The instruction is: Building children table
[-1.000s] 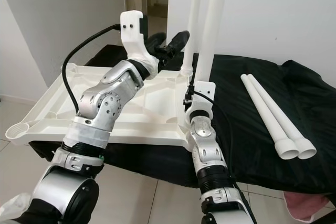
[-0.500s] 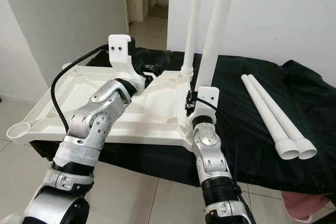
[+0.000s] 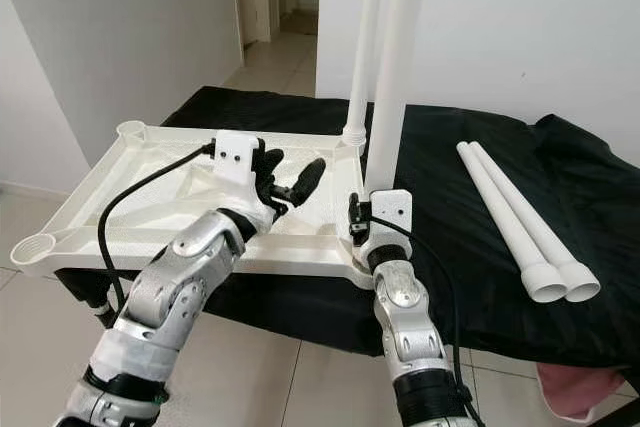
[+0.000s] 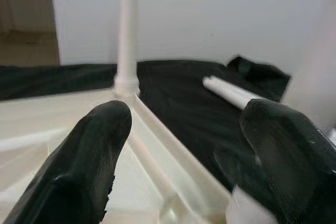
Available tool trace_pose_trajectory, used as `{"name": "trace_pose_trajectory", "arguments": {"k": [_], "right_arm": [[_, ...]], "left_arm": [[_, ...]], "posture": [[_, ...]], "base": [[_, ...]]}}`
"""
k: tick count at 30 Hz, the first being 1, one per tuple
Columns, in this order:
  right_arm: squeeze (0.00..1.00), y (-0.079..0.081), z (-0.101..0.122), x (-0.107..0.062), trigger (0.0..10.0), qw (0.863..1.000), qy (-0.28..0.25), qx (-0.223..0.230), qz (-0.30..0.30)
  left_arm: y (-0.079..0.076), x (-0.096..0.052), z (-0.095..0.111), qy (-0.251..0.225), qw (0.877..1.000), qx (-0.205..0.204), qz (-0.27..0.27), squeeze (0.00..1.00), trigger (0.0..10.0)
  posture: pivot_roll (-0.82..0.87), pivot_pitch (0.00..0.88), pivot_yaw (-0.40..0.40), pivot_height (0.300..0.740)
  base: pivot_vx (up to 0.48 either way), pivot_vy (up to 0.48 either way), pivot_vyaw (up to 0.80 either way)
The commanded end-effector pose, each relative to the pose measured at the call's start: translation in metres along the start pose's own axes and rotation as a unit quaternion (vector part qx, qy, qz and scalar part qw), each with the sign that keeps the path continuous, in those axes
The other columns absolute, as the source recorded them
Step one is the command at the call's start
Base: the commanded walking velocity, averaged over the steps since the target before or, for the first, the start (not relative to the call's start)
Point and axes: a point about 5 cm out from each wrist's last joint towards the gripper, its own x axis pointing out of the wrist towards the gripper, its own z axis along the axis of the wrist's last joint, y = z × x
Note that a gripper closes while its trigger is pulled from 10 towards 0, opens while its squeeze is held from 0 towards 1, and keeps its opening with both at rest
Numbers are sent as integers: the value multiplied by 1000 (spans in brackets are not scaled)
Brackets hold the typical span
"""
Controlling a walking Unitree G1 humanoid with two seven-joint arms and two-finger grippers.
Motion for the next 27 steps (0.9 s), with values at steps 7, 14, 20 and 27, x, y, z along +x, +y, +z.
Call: {"name": "trace_pose_trajectory", "arguments": {"k": [7,14,20,27], "right_arm": [[0,3,-7,-7,10000,1000,2,3,31],[0,5,-13,-9,10000,998,1,7,61],[0,3,-18,-13,10000,996,2,-8,92],[0,-3,-25,-15,10000,993,8,-38,114]], "left_arm": [[-16,-13,-17,43,992,41,-115,0,10000],[-16,-27,-37,85,984,70,-144,0,10000],[-19,-33,-45,103,979,76,-158,0,10000],[-21,-37,-49,112,975,78,-175,0,10000]], "posture": [[15,93,29,740],[17,104,37,740],[14,111,37,740],[12,112,38,740]], "base": [[0,0,0],[0,0,0],[0,0,0],[0,0,0]]}}
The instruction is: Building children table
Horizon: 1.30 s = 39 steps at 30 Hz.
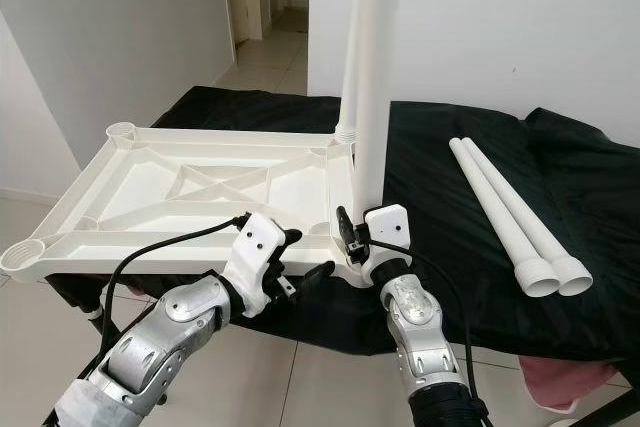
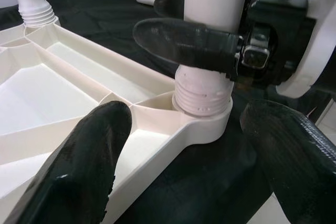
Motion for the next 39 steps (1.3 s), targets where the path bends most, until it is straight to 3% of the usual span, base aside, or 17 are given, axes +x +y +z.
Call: {"name": "trace_pose_trajectory", "arguments": {"k": [1,8,16,19,27,36,39], "right_arm": [[0,0,-20,-8,10000,999,46,-5,11],[0,4,-33,-11,10000,995,74,18,58],[0,6,-39,-11,10000,993,92,46,56],[0,4,-48,-10,10000,989,129,54,38],[0,4,-52,-10,10000,987,143,78,16],[0,3,-62,-15,10000,974,170,144,-40],[0,2,-64,-17,10000,974,173,139,-49]], "left_arm": [[-6,-2,0,-2,999,13,-39,0,10000],[-5,-3,0,1,999,20,-39,0,10000],[-4,-5,1,3,999,24,-38,0,10000],[-4,-5,1,4,999,29,-37,0,10000],[-3,-6,2,4,999,35,-36,0,10000],[-3,-7,3,4,999,41,-35,0,10000],[-3,-7,4,3,999,42,-35,0,10000]], "posture": [[12,112,39,740],[18,112,42,740],[23,115,43,740],[25,116,43,740],[28,120,42,740],[28,112,41,740],[28,111,41,740]], "base": [[0,0,0],[0,0,0],[0,0,0],[0,0,0],[0,0,0],[0,0,0],[0,0,0]]}}
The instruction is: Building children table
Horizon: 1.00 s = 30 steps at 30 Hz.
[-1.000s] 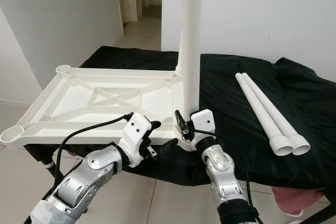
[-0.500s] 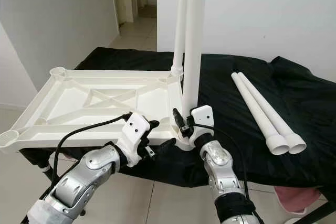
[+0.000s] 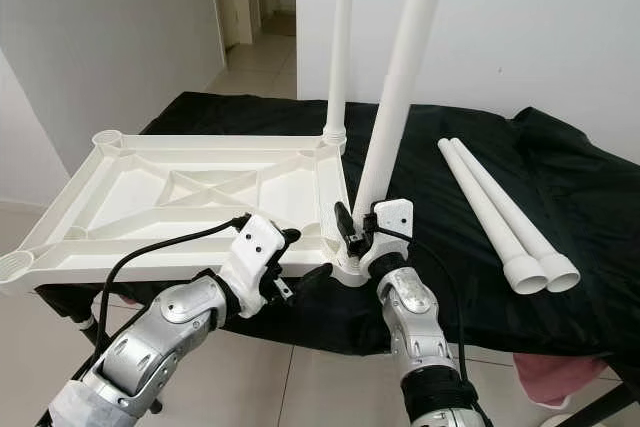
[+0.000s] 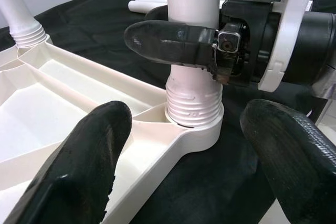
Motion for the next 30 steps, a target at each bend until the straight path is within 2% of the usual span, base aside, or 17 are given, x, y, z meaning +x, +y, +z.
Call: {"name": "trace_pose_trajectory", "arguments": {"k": [1,2,5,8,13,17,23,25,30], "right_arm": [[0,-6,-50,-23,10000,992,122,22,-35],[0,-6,-50,-23,10000,992,122,22,-35],[0,3,-45,-23,10000,994,102,-29,2],[0,9,-43,-25,10000,994,85,-54,30],[0,18,-44,-33,10000,994,67,-55,65],[0,17,-46,-41,10000,995,46,-54,75],[0,14,-47,-41,10000,996,47,-49,63],[0,13,-47,-41,10000,995,46,-61,66],[0,5,-47,-32,10000,992,88,-71,50]], "left_arm": [[-7,-1,2,-5,999,9,-40,0,10000],[-7,-1,2,-5,999,9,-40,0,10000],[-7,-1,2,-6,999,11,-41,0,10000],[-7,-1,3,-7,999,13,-41,0,10000],[-6,0,4,-9,999,14,-36,0,10000],[-5,-1,4,-10,999,13,-32,0,10000],[-5,-1,4,-11,999,14,-31,0,10000],[-5,0,4,-11,999,14,-31,0,10000],[-3,-1,5,-13,999,15,-29,0,10000]], "posture": [[26,105,43,740],[26,105,43,740],[24,99,43,740],[25,97,41,740],[26,96,37,740],[25,92,35,740],[23,92,36,740],[24,94,36,740],[22,106,40,740]], "base": [[0,0,0],[0,0,0],[0,0,0],[0,0,0],[0,0,0],[0,0,0],[0,0,0],[0,0,0],[0,0,0]]}}
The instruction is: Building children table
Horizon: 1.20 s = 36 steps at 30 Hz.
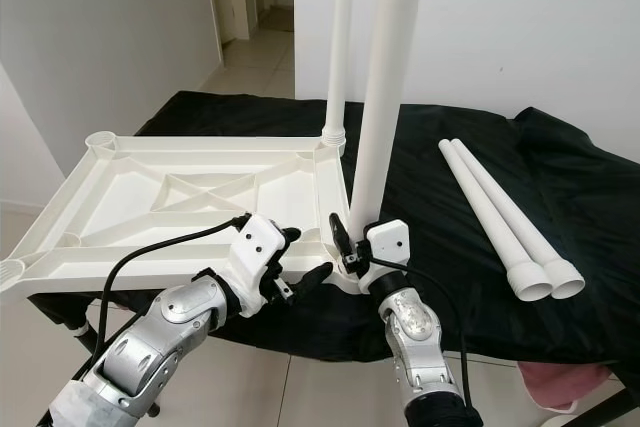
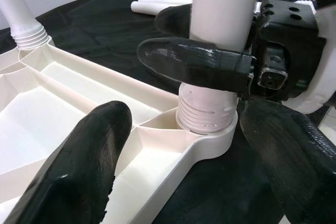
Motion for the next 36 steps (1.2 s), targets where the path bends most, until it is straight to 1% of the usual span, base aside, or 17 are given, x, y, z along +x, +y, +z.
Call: {"name": "trace_pose_trajectory", "arguments": {"k": [1,5,11,15,16,22,23,24,25,28,29,30,31,32,33,35,36], "right_arm": [[0,1,-42,-16,10000,990,139,23,1],[0,-5,-38,-12,10000,989,145,30,7],[0,-4,-38,-11,10000,989,146,38,10],[0,-2,-29,-11,10000,993,113,31,19],[0,-1,-19,-10,10000,995,90,36,26],[0,-3,-11,-8,10000,996,78,40,34],[0,-4,-8,-9,10000,995,76,39,47],[0,-5,-4,-9,10000,995,73,36,60],[0,-5,-4,-9,10000,995,73,36,60],[0,-6,3,-9,10000,994,69,35,80],[0,-8,6,-8,10000,993,67,35,88],[0,-11,10,-8,10000,992,66,31,98],[0,-14,14,-7,10000,992,65,27,106],[0,-17,16,-7,10000,991,66,26,110],[0,-17,16,-7,10000,991,66,26,110],[0,-25,24,-6,10000,989,67,27,131],[0,-25,24,-6,10000,989,67,27,131]], "left_arm": [[-3,-1,4,-10,999,11,-30,0,10000],[-2,0,5,-12,999,13,-27,0,10000],[0,1,6,-14,999,17,-23,0,10000],[0,0,7,-17,1000,13,-22,0,10000],[0,-1,7,-19,1000,11,-21,0,10000],[0,-2,8,-22,999,4,-24,0,10000],[1,-3,10,-28,999,-18,-33,0,10000],[3,-4,13,-39,997,-45,-40,1000,10000],[3,-4,13,-39,997,-45,-40,1000,10000],[4,-5,20,-58,994,-71,-58,1000,10000],[4,-5,23,-66,993,-72,-65,1000,10000],[3,-7,29,-76,992,-61,-85,1000,10000],[1,-9,34,-85,990,-54,-103,47,10000],[-1,-11,38,-90,987,-59,-123,0,10000],[-1,-11,38,-90,987,-59,-123,0,10000],[-8,-16,50,-104,976,-59,-182,0,10000],[-8,-16,50,-104,976,-59,-182,0,10000]], "posture": [[22,106,40,740],[23,99,35,740],[23,101,30,740],[26,105,28,740],[27,106,27,740],[23,106,26,740],[19,105,21,740],[18,100,18,740],[18,100,18,740],[19,94,10,740],[19,92,7,740],[18,89,6,740],[18,87,3,740],[18,87,3,740],[18,87,3,740],[20,87,-7,740],[20,87,-7,740]], "base": [[0,0,0],[0,0,0],[0,0,0],[0,0,0],[0,0,0],[0,0,0],[0,0,0],[0,0,0],[0,0,0],[0,0,0],[0,0,0],[0,0,0],[0,0,0],[0,0,0],[0,0,0],[0,0,0],[0,0,0]]}}
